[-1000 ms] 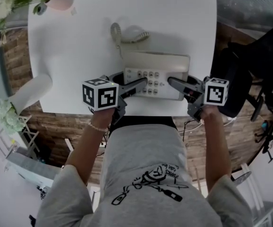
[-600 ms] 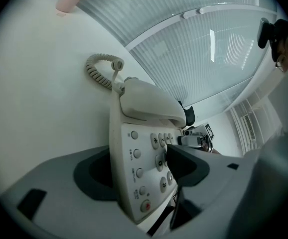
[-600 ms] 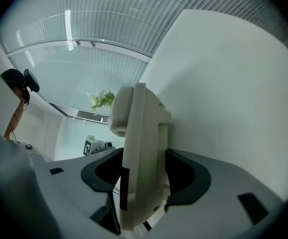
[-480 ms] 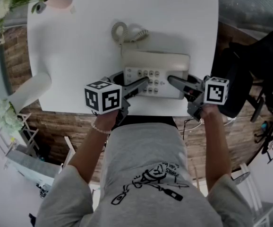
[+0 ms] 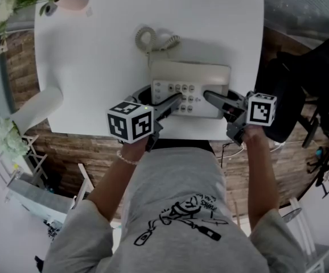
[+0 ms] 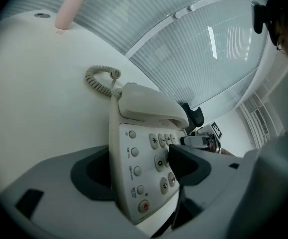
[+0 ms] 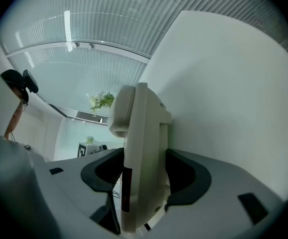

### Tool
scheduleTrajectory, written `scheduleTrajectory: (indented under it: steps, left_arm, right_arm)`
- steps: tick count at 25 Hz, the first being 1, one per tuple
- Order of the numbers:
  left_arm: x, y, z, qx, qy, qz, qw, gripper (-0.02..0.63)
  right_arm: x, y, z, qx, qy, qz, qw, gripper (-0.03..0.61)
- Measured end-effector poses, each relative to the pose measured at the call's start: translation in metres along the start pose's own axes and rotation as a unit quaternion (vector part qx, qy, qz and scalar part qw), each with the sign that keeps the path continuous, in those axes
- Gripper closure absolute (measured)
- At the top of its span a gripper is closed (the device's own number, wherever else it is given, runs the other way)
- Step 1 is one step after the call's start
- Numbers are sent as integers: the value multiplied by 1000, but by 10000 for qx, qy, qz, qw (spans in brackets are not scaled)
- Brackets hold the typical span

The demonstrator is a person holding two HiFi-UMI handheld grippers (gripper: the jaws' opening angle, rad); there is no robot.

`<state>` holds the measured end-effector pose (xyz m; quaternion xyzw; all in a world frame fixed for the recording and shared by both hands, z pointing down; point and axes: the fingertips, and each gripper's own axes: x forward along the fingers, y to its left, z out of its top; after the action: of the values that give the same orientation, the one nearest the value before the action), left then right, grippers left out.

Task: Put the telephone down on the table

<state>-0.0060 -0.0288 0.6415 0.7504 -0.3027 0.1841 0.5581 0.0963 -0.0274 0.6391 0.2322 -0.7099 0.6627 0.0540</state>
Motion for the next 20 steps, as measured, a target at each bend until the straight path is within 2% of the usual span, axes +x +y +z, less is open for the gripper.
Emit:
scheduleTrajectory:
  steps: [10, 20]
  left_arm:
    - [-1, 7, -2, 11, -111, 414, 9991, 267]
    - [0, 9, -2, 56, -64, 586, 9982, 258]
  right_arm:
    - [2, -3, -1, 5, -23, -179, 9998, 304]
    - [1, -4, -1, 67, -74, -309, 9995, 302]
